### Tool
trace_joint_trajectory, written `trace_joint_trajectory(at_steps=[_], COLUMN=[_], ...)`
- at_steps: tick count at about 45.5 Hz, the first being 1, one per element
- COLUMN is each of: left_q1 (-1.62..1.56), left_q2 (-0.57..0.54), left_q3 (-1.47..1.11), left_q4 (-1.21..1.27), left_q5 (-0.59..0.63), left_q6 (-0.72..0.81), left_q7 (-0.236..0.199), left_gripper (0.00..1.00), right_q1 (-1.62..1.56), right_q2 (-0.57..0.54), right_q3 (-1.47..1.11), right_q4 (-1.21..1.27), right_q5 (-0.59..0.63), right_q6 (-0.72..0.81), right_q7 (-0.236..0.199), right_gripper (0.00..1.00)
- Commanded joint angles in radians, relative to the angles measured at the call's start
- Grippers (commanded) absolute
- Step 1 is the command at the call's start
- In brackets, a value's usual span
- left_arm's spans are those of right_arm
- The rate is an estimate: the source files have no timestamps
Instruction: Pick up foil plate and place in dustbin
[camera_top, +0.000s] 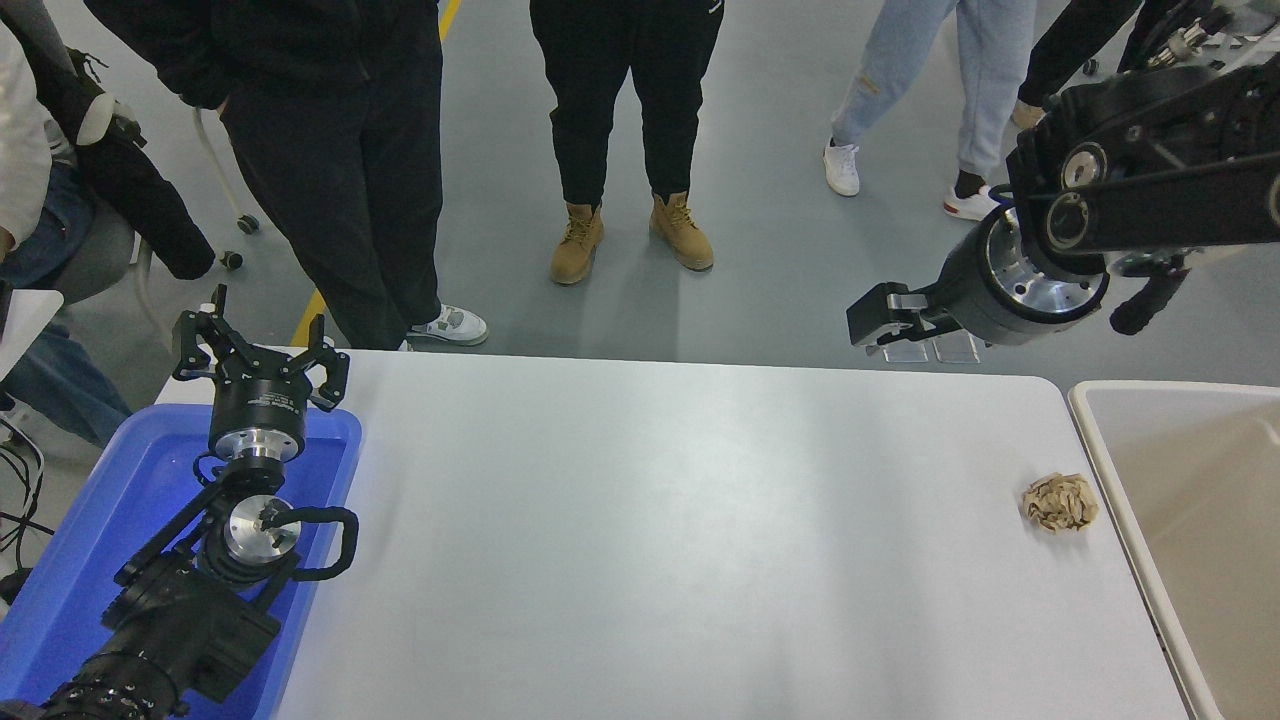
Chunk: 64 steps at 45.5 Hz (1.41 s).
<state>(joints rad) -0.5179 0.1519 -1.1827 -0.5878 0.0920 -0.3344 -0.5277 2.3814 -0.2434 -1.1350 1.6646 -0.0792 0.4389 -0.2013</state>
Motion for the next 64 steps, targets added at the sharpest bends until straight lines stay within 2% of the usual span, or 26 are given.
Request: trace_joint_trajectory(at_steps=[1, 18, 31, 35, 64], left_q1=[-0.001, -0.001, -0.001, -0.001, -0.001], left_q2=[0.0, 0.0, 0.0, 0.0, 0.0], left_q3=[0.0, 0.0, 0.0, 0.0, 0.0], left_q4=[0.0, 0.0, 0.0, 0.0, 0.0], left_q5=[0.0, 0.0, 0.0, 0.0, 0.0], left_q6=[0.0, 0.0, 0.0, 0.0, 0.0], left_q7=[0.0, 0.0, 0.0, 0.0, 0.0], left_gripper=[0.99, 0.99, 0.99, 0.99, 0.99], right_q1=[0.016, 0.018, 0.021, 0.022, 0.027], right_q2=[0.013, 0.016, 0.006, 0.003, 0.004], right_q3=[0.018, 0.014, -0.038, -0.057, -0.063], right_q4=[0.015, -0.032, -0.035, -0.035, -0.035], right_q5=[-0.01, 0.001, 0.157, 0.264, 0.125], right_q6=[0.096, 0.159, 0.161, 0.164, 0.27], right_q7=[0.026, 0.028, 0.017, 0.013, 0.028], right_gripper=[1.0, 1.0, 1.0, 1.0, 1.0])
